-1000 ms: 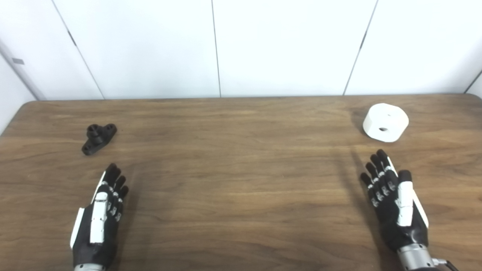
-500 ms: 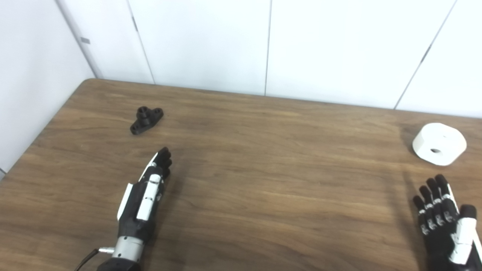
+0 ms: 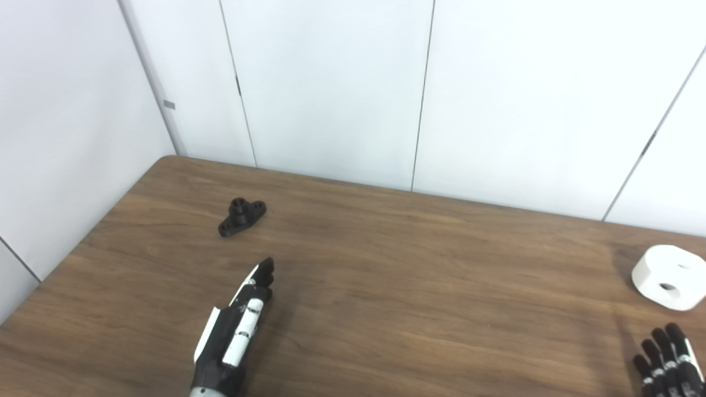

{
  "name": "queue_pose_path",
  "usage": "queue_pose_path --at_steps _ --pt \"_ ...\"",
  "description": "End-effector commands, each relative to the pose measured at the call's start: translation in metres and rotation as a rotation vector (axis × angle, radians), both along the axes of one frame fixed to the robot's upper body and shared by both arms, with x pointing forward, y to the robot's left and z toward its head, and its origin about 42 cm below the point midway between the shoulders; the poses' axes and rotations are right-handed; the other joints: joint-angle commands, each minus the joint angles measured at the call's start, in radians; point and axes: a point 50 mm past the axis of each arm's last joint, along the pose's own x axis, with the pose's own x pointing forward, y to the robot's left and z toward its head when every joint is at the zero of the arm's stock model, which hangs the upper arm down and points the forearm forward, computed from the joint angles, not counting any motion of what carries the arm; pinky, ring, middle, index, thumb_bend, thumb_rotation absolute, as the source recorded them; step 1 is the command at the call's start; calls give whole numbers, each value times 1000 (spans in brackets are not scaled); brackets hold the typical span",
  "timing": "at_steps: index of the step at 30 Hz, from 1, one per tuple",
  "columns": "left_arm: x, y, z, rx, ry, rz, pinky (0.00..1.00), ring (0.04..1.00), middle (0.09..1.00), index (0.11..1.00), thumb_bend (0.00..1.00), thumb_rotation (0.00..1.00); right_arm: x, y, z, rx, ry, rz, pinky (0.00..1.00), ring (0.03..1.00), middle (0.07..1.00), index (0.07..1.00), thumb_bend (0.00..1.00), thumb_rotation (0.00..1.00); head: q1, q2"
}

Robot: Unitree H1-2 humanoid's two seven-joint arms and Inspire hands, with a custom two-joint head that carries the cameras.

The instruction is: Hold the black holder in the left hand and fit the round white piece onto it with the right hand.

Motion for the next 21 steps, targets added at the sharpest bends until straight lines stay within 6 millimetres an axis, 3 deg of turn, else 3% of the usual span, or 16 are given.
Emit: queue_pose_path --at_steps 1,10,15,18,21 --pt "-15 -16 -22 -52 62 15 1000 990 975 953 324 761 -26 -11 -28 -7 104 -24 1000 1000 992 995 645 959 0 2" --pt "-13 -15 -22 -34 52 11 1000 994 976 963 310 729 -25 -11 -32 -10 110 -19 1000 999 989 990 647 963 -17 -6" --pt "-12 -14 -17 -16 61 19 1000 995 982 964 345 674 -23 -11 -35 -15 108 -22 1000 936 937 949 657 938 -25 -9" --pt "-9 -11 -9 54 48 18 1000 984 977 966 370 607 -22 -11 -36 -16 102 -17 965 905 911 922 664 923 -26 -10" --pt "-4 -7 2 102 23 28 973 965 963 954 374 472 -22 -11 -37 -15 105 -18 904 880 889 899 692 897 -27 -12"
